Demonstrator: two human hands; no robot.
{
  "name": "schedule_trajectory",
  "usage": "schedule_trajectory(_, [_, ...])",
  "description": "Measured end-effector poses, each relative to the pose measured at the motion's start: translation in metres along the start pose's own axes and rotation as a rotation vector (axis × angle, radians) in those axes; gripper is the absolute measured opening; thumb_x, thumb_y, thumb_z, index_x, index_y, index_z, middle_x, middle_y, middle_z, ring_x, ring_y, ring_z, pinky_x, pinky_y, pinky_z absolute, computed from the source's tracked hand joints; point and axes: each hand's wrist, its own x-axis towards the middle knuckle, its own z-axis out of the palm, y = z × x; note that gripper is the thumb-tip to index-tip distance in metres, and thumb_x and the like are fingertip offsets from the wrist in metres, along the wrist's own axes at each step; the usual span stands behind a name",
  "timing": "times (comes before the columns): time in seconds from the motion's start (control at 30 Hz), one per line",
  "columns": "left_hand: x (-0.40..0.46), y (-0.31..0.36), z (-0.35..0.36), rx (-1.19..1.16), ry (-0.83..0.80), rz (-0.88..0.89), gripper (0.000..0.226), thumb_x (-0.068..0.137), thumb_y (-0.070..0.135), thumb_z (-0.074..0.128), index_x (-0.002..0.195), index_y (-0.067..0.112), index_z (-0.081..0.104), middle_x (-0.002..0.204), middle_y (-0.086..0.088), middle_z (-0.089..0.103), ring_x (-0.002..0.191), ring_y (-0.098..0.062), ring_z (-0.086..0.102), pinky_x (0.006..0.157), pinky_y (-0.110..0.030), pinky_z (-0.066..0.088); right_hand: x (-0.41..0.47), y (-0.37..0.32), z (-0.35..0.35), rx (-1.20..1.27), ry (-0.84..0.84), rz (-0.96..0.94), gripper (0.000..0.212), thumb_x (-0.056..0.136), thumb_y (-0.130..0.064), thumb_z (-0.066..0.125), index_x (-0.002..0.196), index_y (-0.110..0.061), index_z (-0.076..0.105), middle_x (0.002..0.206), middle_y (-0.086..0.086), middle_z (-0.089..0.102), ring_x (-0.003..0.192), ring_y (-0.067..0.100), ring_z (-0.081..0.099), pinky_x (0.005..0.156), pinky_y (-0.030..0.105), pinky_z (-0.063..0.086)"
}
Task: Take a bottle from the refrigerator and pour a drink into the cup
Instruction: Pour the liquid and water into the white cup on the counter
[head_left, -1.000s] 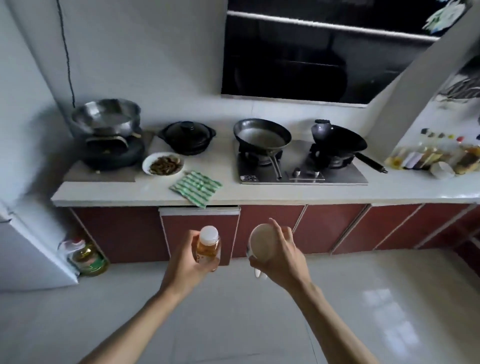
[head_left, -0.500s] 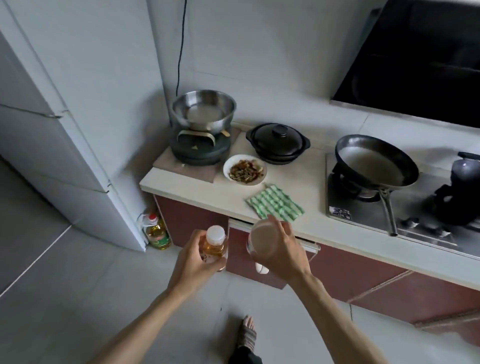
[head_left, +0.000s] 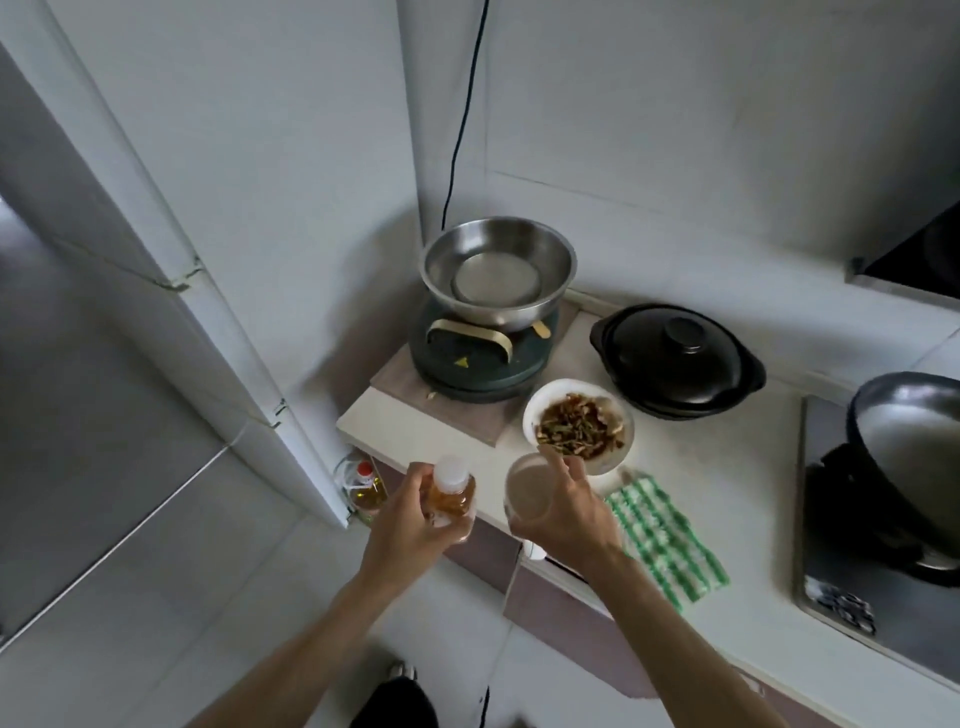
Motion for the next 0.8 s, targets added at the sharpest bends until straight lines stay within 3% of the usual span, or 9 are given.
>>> schedule_trajectory(0.13, [0.068, -0.012, 0.009, 0.042, -0.079, 0.048, 0.062, 0.068, 0.042, 0.087, 0.115, 0.038, 0.046, 0.105, 0.014, 0.067, 0.096, -0.007, 0.065, 0.072, -0.01, 0.046, 0.046, 0.005, 0.01, -0.014, -0.031, 0.087, 0.105, 0.056, -0.053, 0.083, 0.143, -0.037, 0.025, 0.134, 0.001, 0.041, 0.105, 0.035, 0.063, 0.081, 0.046, 0.056])
schedule_trajectory(0.23, [0.112, -0.023, 0.014, 0.093, -0.155, 0.092, 0.062, 0.07, 0.037, 0.088, 0.118, 0.03, 0.049, 0.108, 0.007, 0.068, 0.099, -0.015, 0.065, 0.081, -0.035, 0.055, 0.066, 0.005, 0.021, -0.003, -0.029, 0.178, 0.102, 0.056, -0.052, 0.082, 0.14, -0.039, 0.026, 0.134, -0.001, 0.04, 0.105, 0.034, 0.062, 0.08, 0.045, 0.055])
schedule_trajectory(0.3, [0.132, -0.029, 0.016, 0.115, -0.221, 0.114, 0.06, 0.072, 0.036, 0.087, 0.118, 0.028, 0.051, 0.109, 0.006, 0.069, 0.101, -0.017, 0.065, 0.085, -0.043, 0.056, 0.074, 0.003, 0.026, -0.005, -0.029, 0.23, 0.1, 0.056, -0.051, 0.082, 0.138, -0.041, 0.025, 0.133, -0.003, 0.038, 0.105, 0.033, 0.063, 0.075, 0.042, 0.053])
schedule_trajectory(0.53, [0.183, -0.047, 0.027, 0.158, -0.456, 0.203, 0.056, 0.072, 0.028, 0.087, 0.114, 0.025, 0.051, 0.105, 0.005, 0.067, 0.098, -0.015, 0.065, 0.084, -0.045, 0.057, 0.083, -0.005, 0.05, 0.046, 0.044, 0.419, 0.103, 0.06, -0.044, 0.083, 0.143, -0.034, 0.023, 0.141, 0.001, 0.037, 0.108, 0.035, 0.062, 0.08, 0.045, 0.056])
schedule_trajectory(0.7, [0.182, -0.053, 0.045, 0.128, -0.525, 0.196, 0.056, 0.068, 0.026, 0.089, 0.11, 0.027, 0.051, 0.102, 0.006, 0.068, 0.095, -0.013, 0.065, 0.081, -0.043, 0.058, 0.079, -0.002, 0.063, 0.07, 0.067, 0.472, 0.105, 0.061, -0.04, 0.083, 0.147, -0.032, 0.023, 0.14, 0.002, 0.036, 0.108, 0.036, 0.061, 0.079, 0.044, 0.056])
schedule_trajectory(0.8, [0.178, -0.057, 0.055, 0.128, -0.519, 0.193, 0.058, 0.068, 0.025, 0.09, 0.111, 0.028, 0.051, 0.101, 0.01, 0.067, 0.094, -0.007, 0.065, 0.079, -0.035, 0.058, 0.079, 0.004, 0.065, 0.069, 0.064, 0.483, 0.107, 0.061, -0.04, 0.085, 0.148, -0.03, 0.022, 0.142, 0.001, 0.035, 0.112, 0.034, 0.06, 0.082, 0.046, 0.057])
